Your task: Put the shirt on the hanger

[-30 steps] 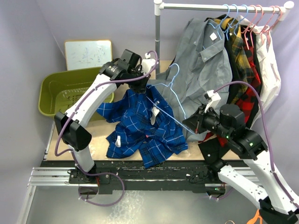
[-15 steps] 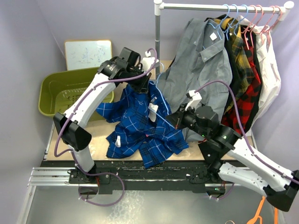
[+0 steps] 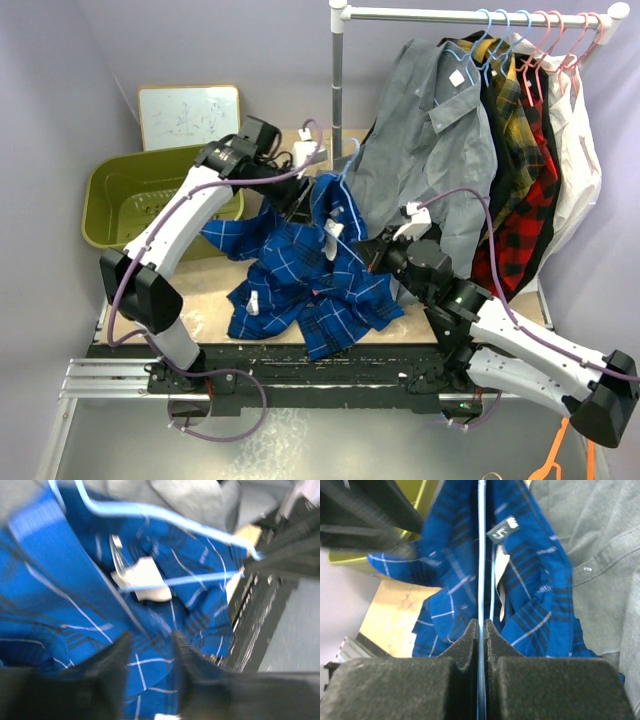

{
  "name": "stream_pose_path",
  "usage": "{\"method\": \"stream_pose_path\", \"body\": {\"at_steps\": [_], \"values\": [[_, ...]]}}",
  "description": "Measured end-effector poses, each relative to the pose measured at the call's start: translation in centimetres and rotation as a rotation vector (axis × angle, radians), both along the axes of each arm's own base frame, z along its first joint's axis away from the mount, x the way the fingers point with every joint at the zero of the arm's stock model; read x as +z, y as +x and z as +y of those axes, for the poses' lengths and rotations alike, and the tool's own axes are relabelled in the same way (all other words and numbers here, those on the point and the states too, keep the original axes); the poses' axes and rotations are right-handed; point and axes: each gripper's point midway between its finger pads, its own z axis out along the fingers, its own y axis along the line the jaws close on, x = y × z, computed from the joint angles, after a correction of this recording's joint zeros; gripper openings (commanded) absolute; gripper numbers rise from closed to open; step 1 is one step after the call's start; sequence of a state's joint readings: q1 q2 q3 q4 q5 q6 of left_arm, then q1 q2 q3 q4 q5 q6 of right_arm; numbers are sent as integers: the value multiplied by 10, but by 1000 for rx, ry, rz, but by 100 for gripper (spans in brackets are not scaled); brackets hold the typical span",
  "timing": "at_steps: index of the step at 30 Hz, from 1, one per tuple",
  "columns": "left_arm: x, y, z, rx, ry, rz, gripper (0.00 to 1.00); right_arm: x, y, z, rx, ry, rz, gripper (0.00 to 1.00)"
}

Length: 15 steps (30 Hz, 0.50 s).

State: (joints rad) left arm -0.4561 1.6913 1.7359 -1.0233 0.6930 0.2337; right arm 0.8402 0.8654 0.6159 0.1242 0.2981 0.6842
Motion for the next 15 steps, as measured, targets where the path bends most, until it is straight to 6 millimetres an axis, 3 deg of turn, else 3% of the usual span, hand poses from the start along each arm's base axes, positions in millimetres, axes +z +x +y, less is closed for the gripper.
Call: {"method": "stream_pose_path", "body": {"at_steps": [2, 5, 8, 11, 15], "values": [[-4, -7, 13, -76, -50, 72, 100, -13, 3, -1, -18, -4, 12, 0], [-11, -11, 24, -195, -105, 127, 99, -34, 4, -3, -36, -14, 34, 0], [-18, -9, 27, -267, -147, 123, 99, -40, 6, -2, -42, -7, 36, 0], [-12, 12, 33, -276, -175, 42, 99, -40, 7, -1, -46, 7, 31, 0], [2, 59, 39, -254, -188, -130, 99, -45, 8, 1, -43, 12, 27, 0]]}}
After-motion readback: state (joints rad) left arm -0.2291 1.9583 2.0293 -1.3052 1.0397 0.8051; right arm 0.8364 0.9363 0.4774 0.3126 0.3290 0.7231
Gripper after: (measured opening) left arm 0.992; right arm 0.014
